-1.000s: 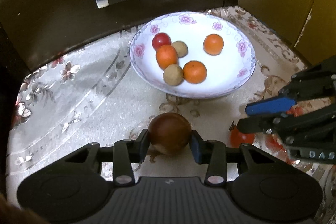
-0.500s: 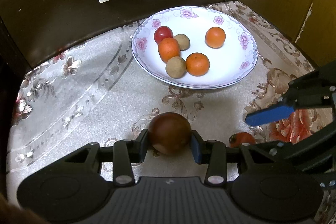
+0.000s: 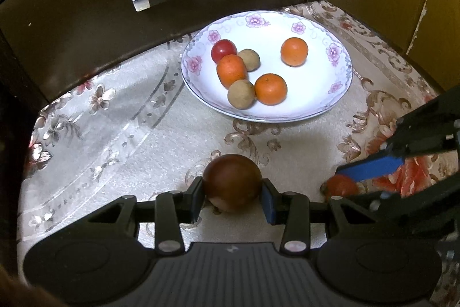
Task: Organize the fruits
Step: 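Carry both held tomatoes over the white bowl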
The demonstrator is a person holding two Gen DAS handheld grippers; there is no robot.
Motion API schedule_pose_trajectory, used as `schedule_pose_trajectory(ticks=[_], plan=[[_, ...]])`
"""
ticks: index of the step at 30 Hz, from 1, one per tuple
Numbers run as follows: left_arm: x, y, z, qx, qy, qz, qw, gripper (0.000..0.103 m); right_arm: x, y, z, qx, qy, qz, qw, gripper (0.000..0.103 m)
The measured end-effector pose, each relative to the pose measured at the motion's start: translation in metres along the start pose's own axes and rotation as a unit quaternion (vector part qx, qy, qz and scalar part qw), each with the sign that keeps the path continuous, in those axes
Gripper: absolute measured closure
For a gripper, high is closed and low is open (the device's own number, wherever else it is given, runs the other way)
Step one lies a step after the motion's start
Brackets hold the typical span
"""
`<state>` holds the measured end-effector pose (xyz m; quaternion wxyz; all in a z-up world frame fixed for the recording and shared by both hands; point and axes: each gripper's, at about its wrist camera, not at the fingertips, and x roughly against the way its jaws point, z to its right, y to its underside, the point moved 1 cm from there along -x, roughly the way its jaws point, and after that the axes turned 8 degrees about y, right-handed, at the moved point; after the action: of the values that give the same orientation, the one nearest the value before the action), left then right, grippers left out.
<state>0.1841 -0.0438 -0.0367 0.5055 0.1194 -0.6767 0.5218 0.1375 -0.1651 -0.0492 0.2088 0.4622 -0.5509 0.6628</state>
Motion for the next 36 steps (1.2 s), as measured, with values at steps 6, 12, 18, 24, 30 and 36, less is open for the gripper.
schedule_pose_trajectory(ticks=[6,12,18,24,30,36], plan=[[0.01,-0.006,0.003,0.0,0.009,0.012,0.9999,0.054,0.013,-0.005,0.015,-0.022,0.008,0.018,1.0,0.084],[0.017,-0.022,0.009,-0.001,0.016,0.036,0.9992,0.054,0.028,-0.019,0.028,-0.037,0.022,0.047,0.998,0.084],[0.009,-0.045,0.013,-0.003,0.012,0.047,0.9988,0.054,0.029,-0.032,0.046,-0.055,0.047,0.068,0.995,0.083],[-0.003,-0.064,0.01,0.002,0.004,0.054,0.9985,0.054,0.018,-0.047,0.063,-0.072,0.066,0.078,0.992,0.083],[-0.013,-0.069,0.013,-0.007,-0.008,0.054,0.9985,0.054,0.009,-0.049,0.074,-0.082,0.079,0.077,0.991,0.083],[-0.019,-0.074,0.012,-0.01,-0.014,0.056,0.9983,0.054,0.0,-0.053,0.083,-0.091,0.084,0.08,0.989,0.083]])
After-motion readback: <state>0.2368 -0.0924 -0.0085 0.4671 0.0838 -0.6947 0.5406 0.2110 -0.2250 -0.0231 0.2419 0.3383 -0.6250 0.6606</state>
